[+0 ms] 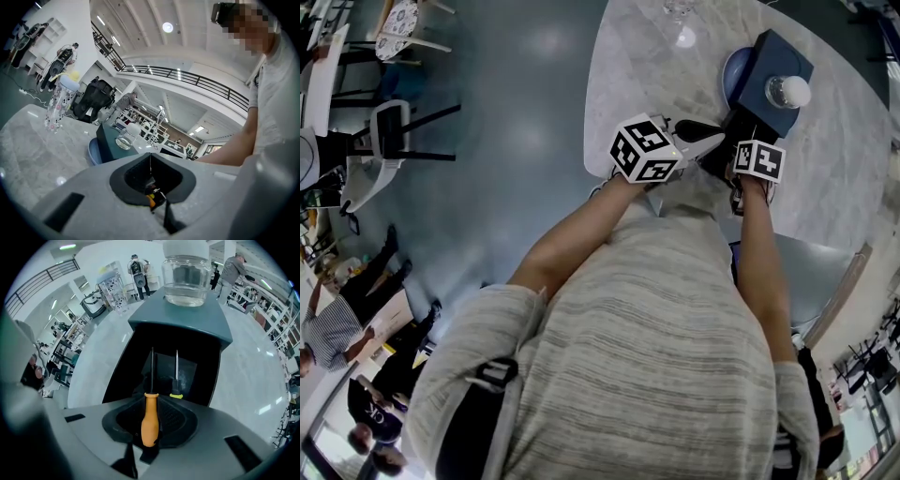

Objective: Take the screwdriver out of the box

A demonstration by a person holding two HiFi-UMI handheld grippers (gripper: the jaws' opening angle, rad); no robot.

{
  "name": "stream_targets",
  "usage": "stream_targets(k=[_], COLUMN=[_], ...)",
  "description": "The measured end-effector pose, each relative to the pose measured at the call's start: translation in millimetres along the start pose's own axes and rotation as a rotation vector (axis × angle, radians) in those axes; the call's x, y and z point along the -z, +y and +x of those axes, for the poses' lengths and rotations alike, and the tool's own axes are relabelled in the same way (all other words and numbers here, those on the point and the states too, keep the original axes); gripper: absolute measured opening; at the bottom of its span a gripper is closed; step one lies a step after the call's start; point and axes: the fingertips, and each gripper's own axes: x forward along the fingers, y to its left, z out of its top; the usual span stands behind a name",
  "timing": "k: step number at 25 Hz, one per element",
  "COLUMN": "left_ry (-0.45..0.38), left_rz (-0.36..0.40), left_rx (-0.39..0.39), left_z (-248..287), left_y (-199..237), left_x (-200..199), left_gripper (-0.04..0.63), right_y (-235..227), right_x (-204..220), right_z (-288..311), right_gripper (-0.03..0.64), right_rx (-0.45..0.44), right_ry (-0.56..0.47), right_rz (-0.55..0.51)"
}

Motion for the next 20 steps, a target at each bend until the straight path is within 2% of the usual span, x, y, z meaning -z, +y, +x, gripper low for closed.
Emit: stream_targets(k=[8, 20], left_ry=[0.013, 0.036], left_rz=[0.009, 0.034], left_rx=[0.009, 0.029], left_z=[4.0, 15.3], left_y=[-5.0, -18.5], left_x=[2.1, 4.6], left_gripper=[0.015, 0.015], right_y=[6.3, 10.4], right_x=[-10.6, -29.3], right_z=[-15.5, -57.5], right_gripper=[0.075, 0.071], right_rx=[-0.047, -0.124], right_ry=[-0.099, -0.301], right_rz=[-0.003, -0.010])
